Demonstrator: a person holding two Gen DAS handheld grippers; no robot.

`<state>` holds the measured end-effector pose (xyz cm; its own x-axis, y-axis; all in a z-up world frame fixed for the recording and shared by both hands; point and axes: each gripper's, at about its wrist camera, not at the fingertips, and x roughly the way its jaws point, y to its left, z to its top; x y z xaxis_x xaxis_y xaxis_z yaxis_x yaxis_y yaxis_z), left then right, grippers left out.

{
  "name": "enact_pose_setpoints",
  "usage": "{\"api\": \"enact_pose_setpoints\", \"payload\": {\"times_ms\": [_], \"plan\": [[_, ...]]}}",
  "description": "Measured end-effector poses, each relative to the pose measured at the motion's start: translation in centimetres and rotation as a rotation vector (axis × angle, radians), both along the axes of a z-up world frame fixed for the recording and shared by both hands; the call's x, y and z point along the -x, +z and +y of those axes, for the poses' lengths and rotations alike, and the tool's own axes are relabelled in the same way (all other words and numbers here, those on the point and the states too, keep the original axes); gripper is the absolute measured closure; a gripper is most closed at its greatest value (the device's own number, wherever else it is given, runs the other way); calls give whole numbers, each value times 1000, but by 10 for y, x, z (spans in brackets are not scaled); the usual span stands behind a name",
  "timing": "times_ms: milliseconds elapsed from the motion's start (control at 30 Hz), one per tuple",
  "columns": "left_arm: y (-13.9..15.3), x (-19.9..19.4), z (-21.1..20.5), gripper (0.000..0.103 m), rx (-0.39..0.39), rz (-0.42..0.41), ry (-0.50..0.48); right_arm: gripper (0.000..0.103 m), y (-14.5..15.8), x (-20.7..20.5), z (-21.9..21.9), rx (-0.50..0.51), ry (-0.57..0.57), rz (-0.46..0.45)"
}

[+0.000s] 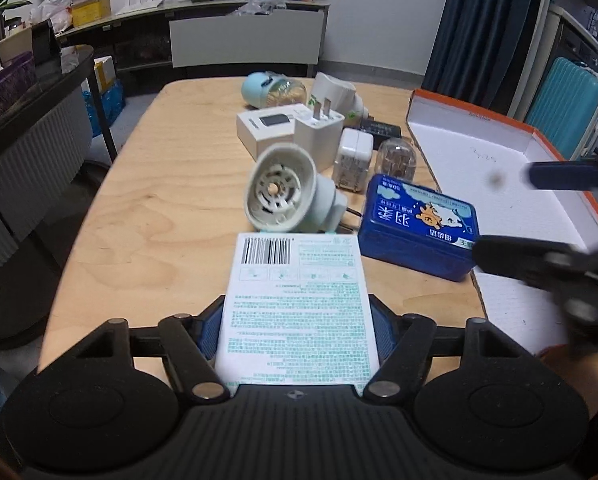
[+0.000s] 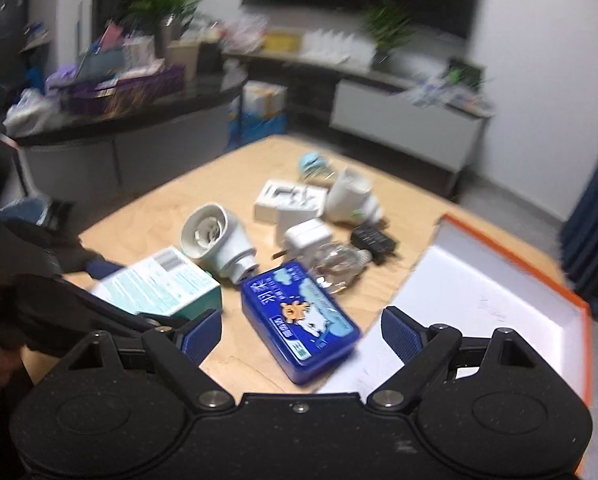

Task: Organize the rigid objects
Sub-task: 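Grasp the bandage box with left tool while right tool grasps blue tin, then carry bandage box and blue tin over the white box with both tools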

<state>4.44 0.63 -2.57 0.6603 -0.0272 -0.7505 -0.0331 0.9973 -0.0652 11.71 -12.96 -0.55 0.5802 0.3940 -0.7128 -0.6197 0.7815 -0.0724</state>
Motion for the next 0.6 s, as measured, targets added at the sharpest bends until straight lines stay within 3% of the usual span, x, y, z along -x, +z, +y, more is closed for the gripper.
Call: {"api": "enact_pose_setpoints", "payload": {"times_ms": [267, 367, 433, 600], "plan": [[7, 5, 19, 32, 39, -4, 22, 2, -30, -51, 30, 83, 51, 155], [9, 4, 22, 32, 51, -8, 21, 18, -39, -53, 33, 93, 39, 183], [11, 5, 22, 32, 59, -14, 20, 26, -38, -47, 32, 69, 27, 188], [15, 4, 24, 32, 72, -26, 22, 27, -26, -29, 21, -27, -72, 168]]}}
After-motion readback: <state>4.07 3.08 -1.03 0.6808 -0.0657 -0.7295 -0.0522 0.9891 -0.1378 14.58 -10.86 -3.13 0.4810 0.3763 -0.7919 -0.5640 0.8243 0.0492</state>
